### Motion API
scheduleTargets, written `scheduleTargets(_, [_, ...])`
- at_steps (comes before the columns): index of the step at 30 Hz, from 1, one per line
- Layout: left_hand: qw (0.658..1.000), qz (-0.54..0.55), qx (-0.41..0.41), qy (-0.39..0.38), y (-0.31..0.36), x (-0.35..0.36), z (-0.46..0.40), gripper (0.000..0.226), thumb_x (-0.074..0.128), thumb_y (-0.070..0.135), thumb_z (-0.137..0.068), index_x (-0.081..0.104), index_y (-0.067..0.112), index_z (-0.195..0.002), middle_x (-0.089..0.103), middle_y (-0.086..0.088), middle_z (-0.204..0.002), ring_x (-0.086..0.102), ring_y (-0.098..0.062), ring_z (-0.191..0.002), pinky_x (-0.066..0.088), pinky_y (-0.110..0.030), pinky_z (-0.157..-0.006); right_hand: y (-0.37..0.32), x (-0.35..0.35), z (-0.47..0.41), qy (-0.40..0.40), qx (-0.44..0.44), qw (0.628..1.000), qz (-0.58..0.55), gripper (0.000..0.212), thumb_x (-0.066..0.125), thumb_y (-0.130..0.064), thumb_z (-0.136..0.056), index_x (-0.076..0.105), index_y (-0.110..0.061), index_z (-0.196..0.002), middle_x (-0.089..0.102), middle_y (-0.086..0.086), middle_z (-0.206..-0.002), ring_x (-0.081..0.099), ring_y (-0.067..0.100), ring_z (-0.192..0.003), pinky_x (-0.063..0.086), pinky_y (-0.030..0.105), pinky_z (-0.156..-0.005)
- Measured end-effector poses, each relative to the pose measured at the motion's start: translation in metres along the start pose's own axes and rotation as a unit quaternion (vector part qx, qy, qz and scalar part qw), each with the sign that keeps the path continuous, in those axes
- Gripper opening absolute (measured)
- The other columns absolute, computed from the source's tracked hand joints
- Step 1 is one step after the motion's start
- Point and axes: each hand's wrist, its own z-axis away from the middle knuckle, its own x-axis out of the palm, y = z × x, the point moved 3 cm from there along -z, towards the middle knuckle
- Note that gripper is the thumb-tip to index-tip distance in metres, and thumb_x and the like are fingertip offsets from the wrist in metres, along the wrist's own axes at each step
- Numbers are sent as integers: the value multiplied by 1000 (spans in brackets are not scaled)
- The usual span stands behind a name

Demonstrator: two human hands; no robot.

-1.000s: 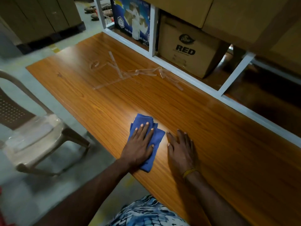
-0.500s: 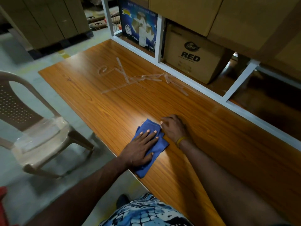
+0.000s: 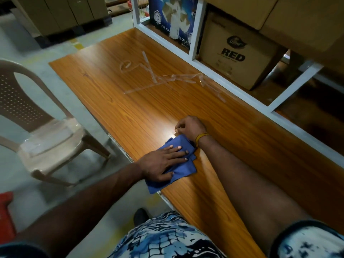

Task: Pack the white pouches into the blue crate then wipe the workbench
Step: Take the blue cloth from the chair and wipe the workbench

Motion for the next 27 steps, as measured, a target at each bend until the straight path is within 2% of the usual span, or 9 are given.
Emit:
scheduleTargets(3, [1000, 4, 5, 1, -1, 1, 0, 68, 46, 41, -91, 33, 13, -153, 23, -7, -162, 17, -28, -151, 18, -50, -122, 3, -3, -3, -40, -6, 999, 10, 1, 77, -27, -83, 77, -27, -83, 74, -4, -97, 66, 13, -89, 58, 36, -81])
scheduleTargets(5, [1000, 4, 7, 2, -2, 2, 0, 69, 46, 41, -92, 33, 13, -153, 22, -6, -162, 17, -27, -151, 17, -49, -122, 4, -1, -5, -57, -9, 997, 46, 7, 78, -27, -82, 74, -31, -78, 73, -6, -95, 65, 14, -94, 59, 38, -81])
scheduleTargets(8, [1000, -3, 4, -2, -1, 3, 1, 68, 46, 41, -92, 33, 13, -153, 21, -6, -163, 15, -27, -151, 17, -50, -122, 3, 1, -7, -35, 10, 995, 92, 17, 77, -34, -82, 69, -32, -68, 71, -8, -89, 57, 19, -107, 59, 41, -78])
scheduleTargets(11, [1000, 5, 13, -2, 5, 4, 1, 68, 45, 40, -91, 36, 12, -152, 21, -6, -163, 15, -27, -151, 17, -49, -122, -2, 0, -14, -17, 56, 994, 89, 20, 78, -40, -80, 67, -30, -66, 68, 0, -101, 49, 23, -116, 56, 43, -81])
scheduleTargets(15, [1000, 13, 17, 13, 26, 10, -3, 67, 43, 38, -88, 41, 10, -149, 26, -6, -161, 18, -28, -150, 18, -47, -122, -13, -9, -28, -30, 63, 993, 94, 22, 80, -40, -79, 65, -31, -66, 70, 0, -102, 53, 26, -116, 54, 46, -89])
scheduleTargets(19, [999, 21, -7, 36, 33, 15, 0, 64, 42, 37, -89, 44, 10, -147, 29, -7, -160, 21, -29, -149, 21, -49, -121, -10, -8, -31, -21, 50, 996, 77, 23, 81, -41, -77, 65, -30, -64, 72, -2, -100, 57, 24, -110, 55, 44, -88])
scheduleTargets(23, [999, 28, -13, 28, 33, 14, 0, 66, 43, 38, -88, 42, 12, -149, 26, -6, -161, 19, -27, -150, 16, -47, -123, 5, -6, -25, -32, 3, 999, -11, 19, 76, -44, -79, 71, -26, -78, 73, -4, -93, 65, 17, -94, 57, 39, -82])
scheduleTargets(25, [999, 33, -14, 26, 32, 15, 1, 67, 44, 38, -88, 41, 12, -149, 24, -5, -162, 18, -27, -151, 17, -48, -122, 10, -10, -17, -83, -37, 994, -53, 22, 79, -42, -78, 76, -23, -89, 73, -8, -93, 66, 14, -96, 56, 33, -81])
scheduleTargets(27, [999, 35, -12, 30, 30, 15, 1, 66, 45, 38, -88, 42, 12, -149, 25, -5, -161, 18, -27, -151, 19, -50, -121, 9, -17, -3, -118, -89, 988, -36, 23, 80, -34, -79, 78, -19, -96, 66, -15, -92, 60, 10, -99, 49, 24, -78])
